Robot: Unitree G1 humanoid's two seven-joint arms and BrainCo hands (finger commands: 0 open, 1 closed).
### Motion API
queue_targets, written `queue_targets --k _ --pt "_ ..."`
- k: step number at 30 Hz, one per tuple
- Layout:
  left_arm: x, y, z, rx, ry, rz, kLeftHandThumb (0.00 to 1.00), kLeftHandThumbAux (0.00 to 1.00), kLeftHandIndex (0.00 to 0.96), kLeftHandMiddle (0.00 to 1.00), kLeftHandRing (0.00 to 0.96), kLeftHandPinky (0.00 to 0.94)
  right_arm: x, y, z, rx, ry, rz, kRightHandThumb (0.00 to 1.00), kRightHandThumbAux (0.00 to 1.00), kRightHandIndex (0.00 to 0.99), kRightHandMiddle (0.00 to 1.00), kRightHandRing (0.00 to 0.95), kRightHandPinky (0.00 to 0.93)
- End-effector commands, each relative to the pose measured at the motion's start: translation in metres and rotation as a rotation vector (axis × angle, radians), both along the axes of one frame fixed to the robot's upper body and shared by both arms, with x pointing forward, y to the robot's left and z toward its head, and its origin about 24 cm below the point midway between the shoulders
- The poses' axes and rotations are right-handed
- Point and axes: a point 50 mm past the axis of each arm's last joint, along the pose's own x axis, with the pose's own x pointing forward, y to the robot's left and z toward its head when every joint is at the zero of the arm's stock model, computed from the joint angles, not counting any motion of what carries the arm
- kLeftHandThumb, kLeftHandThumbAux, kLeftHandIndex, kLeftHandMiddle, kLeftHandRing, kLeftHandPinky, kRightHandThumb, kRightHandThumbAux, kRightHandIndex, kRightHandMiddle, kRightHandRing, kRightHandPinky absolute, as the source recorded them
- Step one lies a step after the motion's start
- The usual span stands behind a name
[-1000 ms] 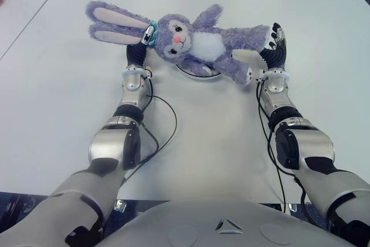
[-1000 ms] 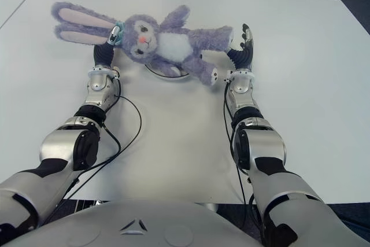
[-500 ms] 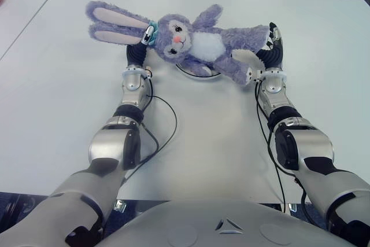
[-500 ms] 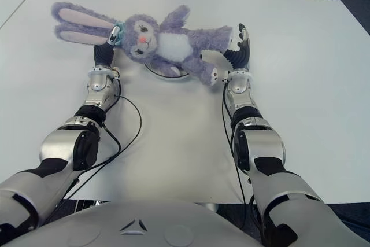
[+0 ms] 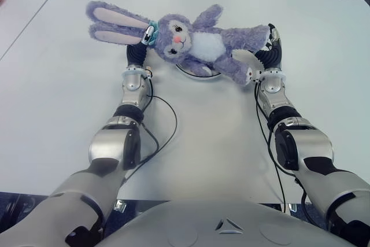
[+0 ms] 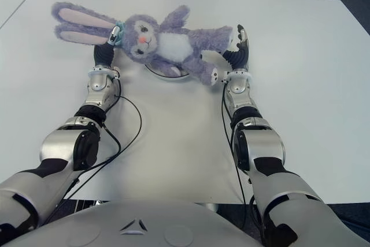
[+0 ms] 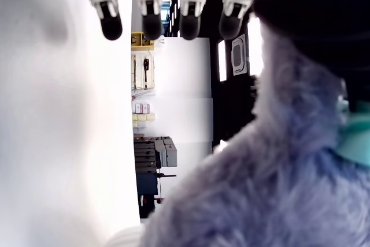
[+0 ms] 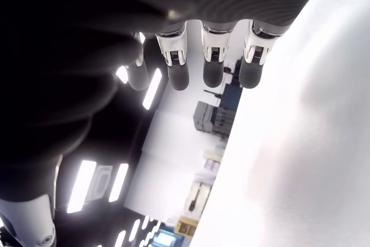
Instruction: Put the doll into the plate.
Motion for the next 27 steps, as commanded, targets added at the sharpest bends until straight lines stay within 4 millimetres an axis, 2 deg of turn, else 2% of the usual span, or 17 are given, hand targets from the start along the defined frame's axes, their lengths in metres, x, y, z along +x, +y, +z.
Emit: queue_targets --k 1,10,27 --pt "-0.0975 -0.0209 -0.1308 -0.08 0.534 -0.023 0.0 0.416 0.0 0.036 0.027 0.017 -0.0877 0.0243 -0.1311 0.129 0.497 0.007 0.0 0.712 0.026 0.061 0.047 0.06" --pt "-0.0977 -0.0207 -0.1307 -0.083 0.532 -0.019 0.0 0.415 0.0 0.04 0.031 0.019 -0.0869 0.023 -0.1316 0.171 0.511 0.001 0.0 0.816 0.044 0.073 0.069 0.104" --pt "-0.0978 -0.0205 -0.1309 -0.075 0.535 -0.015 0.0 0.425 0.0 0.038 0.026 0.008 -0.087 0.0221 -0.1322 0.237 0.509 -0.008 0.0 0.871 0.064 0.079 0.084 0.124"
